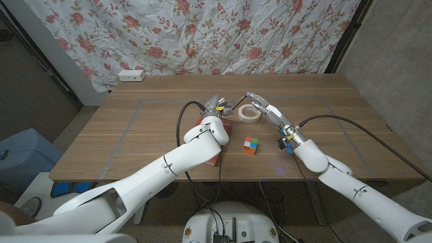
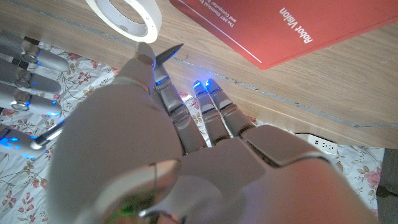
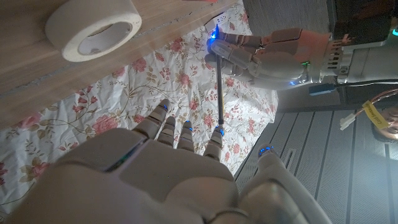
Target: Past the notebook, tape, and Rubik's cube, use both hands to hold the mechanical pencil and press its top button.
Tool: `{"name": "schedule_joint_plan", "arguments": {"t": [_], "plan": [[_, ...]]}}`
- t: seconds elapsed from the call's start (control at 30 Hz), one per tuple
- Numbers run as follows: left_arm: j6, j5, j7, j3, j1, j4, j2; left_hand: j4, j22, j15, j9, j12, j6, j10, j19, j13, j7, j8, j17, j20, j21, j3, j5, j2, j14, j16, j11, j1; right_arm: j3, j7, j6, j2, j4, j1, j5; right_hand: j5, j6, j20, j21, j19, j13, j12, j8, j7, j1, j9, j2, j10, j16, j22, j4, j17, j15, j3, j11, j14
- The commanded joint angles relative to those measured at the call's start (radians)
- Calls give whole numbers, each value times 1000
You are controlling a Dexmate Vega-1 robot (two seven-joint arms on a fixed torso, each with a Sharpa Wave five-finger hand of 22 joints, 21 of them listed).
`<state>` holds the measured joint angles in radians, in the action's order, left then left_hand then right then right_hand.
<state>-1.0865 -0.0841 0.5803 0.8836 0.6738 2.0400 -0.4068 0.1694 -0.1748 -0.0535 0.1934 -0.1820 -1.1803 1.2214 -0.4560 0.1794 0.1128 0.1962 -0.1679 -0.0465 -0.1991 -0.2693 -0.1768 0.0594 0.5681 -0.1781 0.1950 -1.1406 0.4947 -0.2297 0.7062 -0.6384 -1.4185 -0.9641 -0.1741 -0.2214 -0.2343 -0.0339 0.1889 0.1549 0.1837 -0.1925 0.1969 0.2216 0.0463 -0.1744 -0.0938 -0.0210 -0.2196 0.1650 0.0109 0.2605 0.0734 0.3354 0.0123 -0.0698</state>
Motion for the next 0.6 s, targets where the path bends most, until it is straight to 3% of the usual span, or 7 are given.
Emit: {"name": "schedule_joint_plan", "arguments": {"t": [0.03,0.6], "plan": [[7,-7,-5,0,-4,-5,1,-3,-2,-168,1,-5,-6,26,2,3,-4,7,-1,-38,-3,3,-5,13,7,-1,27,-5,10,14,-3,6,11,12,2,-2,-18,-3,-1,-1,2,3,4,-1,-5,-5,-20,6,-2,4,-3,2,-6,3,1,-7],[2,-12,-3,-1,5,1,4,-4,-2,-167,1,-6,-5,27,2,3,-5,6,-1,-37,-3,4,-4,13,7,-2,27,-5,-4,-6,-1,2,8,5,-3,-2,-24,-3,0,1,2,2,2,-1,-5,-5,-19,6,-4,4,-3,2,-7,3,1,-5]]}}
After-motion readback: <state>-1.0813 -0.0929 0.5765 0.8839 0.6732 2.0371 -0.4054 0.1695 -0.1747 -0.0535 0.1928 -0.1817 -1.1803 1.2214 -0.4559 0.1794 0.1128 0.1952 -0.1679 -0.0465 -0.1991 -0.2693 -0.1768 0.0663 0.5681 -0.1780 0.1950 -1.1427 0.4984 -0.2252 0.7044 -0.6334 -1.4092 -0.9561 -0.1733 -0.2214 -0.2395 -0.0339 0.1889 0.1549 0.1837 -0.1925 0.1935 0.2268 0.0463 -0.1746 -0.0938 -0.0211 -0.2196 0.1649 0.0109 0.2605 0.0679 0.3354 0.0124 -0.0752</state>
